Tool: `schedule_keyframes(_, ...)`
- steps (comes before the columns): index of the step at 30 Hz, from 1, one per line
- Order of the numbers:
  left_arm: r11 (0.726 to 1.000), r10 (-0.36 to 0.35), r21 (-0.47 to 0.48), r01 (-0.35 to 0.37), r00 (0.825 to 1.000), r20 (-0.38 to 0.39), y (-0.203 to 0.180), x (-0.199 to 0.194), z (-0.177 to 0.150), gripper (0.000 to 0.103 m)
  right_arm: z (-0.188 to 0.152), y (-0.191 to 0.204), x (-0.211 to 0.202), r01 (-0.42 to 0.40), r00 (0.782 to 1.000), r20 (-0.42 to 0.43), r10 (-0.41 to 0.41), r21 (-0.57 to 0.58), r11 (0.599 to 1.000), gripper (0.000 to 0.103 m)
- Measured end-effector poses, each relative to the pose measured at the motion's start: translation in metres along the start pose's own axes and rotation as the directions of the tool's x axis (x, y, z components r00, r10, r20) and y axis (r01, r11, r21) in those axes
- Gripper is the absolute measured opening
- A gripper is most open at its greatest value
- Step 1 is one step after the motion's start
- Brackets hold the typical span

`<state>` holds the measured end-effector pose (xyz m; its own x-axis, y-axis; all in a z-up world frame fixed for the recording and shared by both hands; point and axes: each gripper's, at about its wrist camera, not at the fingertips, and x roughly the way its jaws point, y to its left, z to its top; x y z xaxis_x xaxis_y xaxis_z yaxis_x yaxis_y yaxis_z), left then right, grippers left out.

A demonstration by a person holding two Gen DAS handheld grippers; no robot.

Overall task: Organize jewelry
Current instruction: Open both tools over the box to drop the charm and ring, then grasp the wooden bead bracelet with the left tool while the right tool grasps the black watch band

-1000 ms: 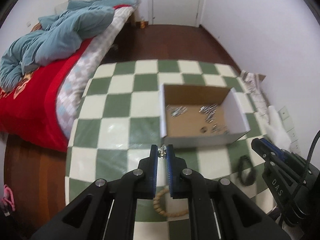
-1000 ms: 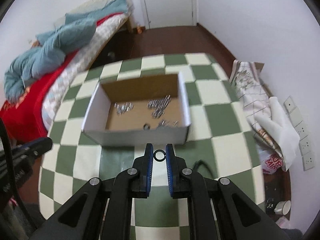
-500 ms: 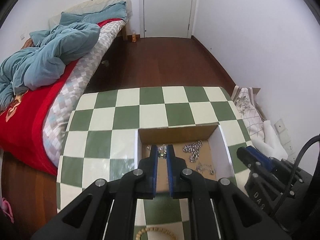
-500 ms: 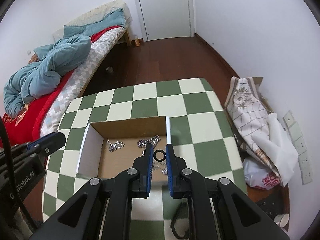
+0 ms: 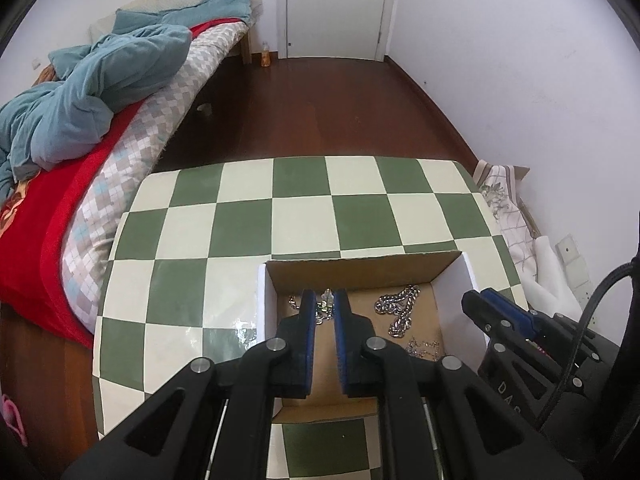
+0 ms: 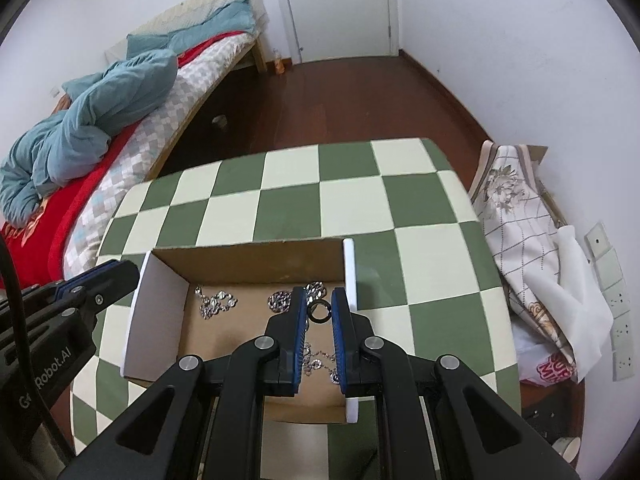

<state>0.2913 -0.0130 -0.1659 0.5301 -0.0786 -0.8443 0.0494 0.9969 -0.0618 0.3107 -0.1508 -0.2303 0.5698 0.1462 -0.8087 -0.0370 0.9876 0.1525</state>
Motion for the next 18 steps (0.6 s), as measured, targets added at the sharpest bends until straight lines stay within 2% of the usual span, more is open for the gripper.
schedule_keyframes(1, 1.0, 0.015, -0.008, -0.015, 1.0, 0.014, 0.001, -0.002, -0.001, 0.015, 0.0, 0.0, 0.001, -0.006, 1.0, -0.006, 0.006, -0.001, 1.0, 0.014)
schedule_keyframes(2, 0.999, 0.04, -0.013, -0.04, 0.999, 0.023, 0.001, -0.004, -0.001, 0.034, 0.0, -0.001, 0.001, -0.004, 1.0, -0.011, 0.004, -0.001, 1.0, 0.014)
schedule_keyframes(3, 0.999, 0.05, -0.019, -0.05, 0.998, 0.029, 0.002, -0.006, -0.001, 0.051, 0.0, -0.001, 0.0, 0.001, 1.0, -0.01, -0.001, 0.001, 1.0, 0.022)
schedule_keyframes(4, 0.998, 0.059, -0.026, -0.058, 0.998, 0.032, 0.004, -0.008, -0.002, 0.091, 0.0, -0.002, -0.001, 0.002, 1.0, -0.012, -0.002, 0.004, 1.0, 0.044)
schedule_keyframes(5, 0.997, 0.073, -0.032, -0.072, 0.997, 0.039, 0.006, -0.01, -0.002, 0.103, 0.0, -0.003, -0.003, 0.005, 1.0, -0.009, -0.005, 0.008, 1.0, 0.058)
schedule_keyframes(6, 0.996, 0.088, -0.032, -0.087, 0.995, 0.054, 0.008, -0.015, -0.002, 0.103, -0.001, -0.005, -0.006, 0.008, 1.0, -0.003, -0.007, 0.013, 1.0, 0.079)
schedule_keyframes(7, 0.995, 0.096, -0.032, -0.095, 0.994, 0.056, 0.009, -0.017, -0.002, 0.103, -0.001, -0.006, -0.01, 0.012, 1.0, 0.001, -0.012, 0.013, 1.0, 0.084)
schedule_keyframes(10, 0.992, 0.127, -0.03, -0.126, 0.99, 0.059, 0.012, -0.023, -0.003, 0.103, -0.002, -0.007, -0.018, 0.028, 1.0, -0.005, -0.028, 0.009, 1.0, 0.085)
schedule_keyframes(11, 0.991, 0.132, -0.029, -0.131, 0.989, 0.063, 0.013, -0.026, -0.004, 0.103, -0.003, -0.007, -0.021, 0.037, 0.999, -0.007, -0.037, 0.007, 0.999, 0.088)
schedule_keyframes(12, 0.991, 0.133, -0.027, -0.132, 0.989, 0.065, 0.013, -0.028, -0.005, 0.103, -0.004, -0.006, -0.024, 0.047, 0.999, -0.009, -0.047, 0.003, 0.999, 0.096)
schedule_keyframes(13, 0.99, 0.139, -0.027, -0.138, 0.988, 0.067, 0.014, -0.031, -0.006, 0.103, -0.004, -0.006, -0.026, 0.049, 0.999, -0.009, -0.049, 0.001, 0.999, 0.098)
schedule_keyframes(18, 0.988, 0.155, -0.029, -0.153, 0.984, 0.083, 0.018, -0.051, -0.011, 0.103, -0.01, -0.002, -0.043, 0.082, 0.997, -0.008, -0.082, -0.019, 0.996, 0.102)
